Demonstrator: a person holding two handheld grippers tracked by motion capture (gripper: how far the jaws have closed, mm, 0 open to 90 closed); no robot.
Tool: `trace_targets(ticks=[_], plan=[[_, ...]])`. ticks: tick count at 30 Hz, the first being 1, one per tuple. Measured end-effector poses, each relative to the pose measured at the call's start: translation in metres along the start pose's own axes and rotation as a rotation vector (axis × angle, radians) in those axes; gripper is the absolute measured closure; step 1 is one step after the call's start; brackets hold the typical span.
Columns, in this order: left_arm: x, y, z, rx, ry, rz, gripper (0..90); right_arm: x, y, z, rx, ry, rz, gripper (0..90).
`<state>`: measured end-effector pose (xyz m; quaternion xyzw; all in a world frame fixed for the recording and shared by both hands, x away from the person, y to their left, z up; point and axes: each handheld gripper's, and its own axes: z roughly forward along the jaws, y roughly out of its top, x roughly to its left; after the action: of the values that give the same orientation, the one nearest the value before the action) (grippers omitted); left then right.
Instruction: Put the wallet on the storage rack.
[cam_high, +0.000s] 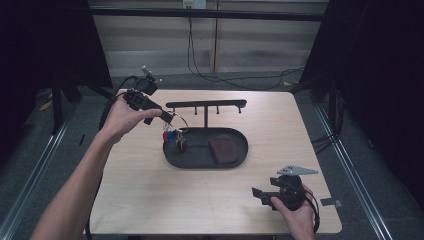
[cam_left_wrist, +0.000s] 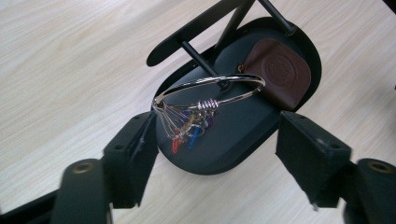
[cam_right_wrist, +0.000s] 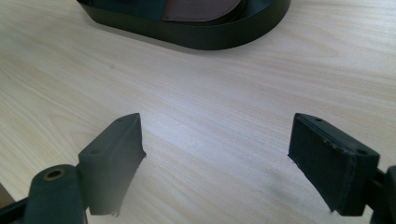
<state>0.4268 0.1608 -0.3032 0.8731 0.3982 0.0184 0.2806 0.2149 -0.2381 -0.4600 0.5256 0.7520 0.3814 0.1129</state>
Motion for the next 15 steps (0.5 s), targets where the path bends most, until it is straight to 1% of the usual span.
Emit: trace_targets(ticks=[1,2,5,7,10,12,13,15], plan=[[0.002,-0.002,0.0,-0.003,-0.007,0.004,26.2,0.0,0.0,0.0,0.003,-0.001,0.002,17.5],[0.002,-0.004,0.0,-0.012,-0.009,-0.015,25.9,0.0,0.0,0.0,0.003,-0.001,0.002,17.5],[0.004,-0.01,0.0,-0.039,-0.007,-0.018,23.6,0.0,0.0,0.0,-0.001,0.0,0.0,17.5],[0.004,-0.013,-0.001,-0.057,-0.012,-0.014,22.1,-0.001,-0.001,0.0,-0.001,-0.001,0.005,17.5],[0.002,-0.02,0.0,-0.075,-0.026,0.011,16.1,-0.003,-0.001,0.0,-0.004,-0.002,0.011,17.5],[0.0,-0.025,0.0,-0.097,-0.016,0.011,17.9,-0.003,-0.001,0.0,-0.002,-0.001,0.015,17.5],[-0.001,-0.028,-0.001,-0.11,-0.017,0.012,17.8,-0.003,-0.001,-0.001,-0.003,-0.003,0.016,17.5],[-0.003,-0.034,-0.001,-0.125,-0.035,0.016,17.4,-0.003,-0.001,-0.002,-0.006,-0.004,0.01,17.5]])
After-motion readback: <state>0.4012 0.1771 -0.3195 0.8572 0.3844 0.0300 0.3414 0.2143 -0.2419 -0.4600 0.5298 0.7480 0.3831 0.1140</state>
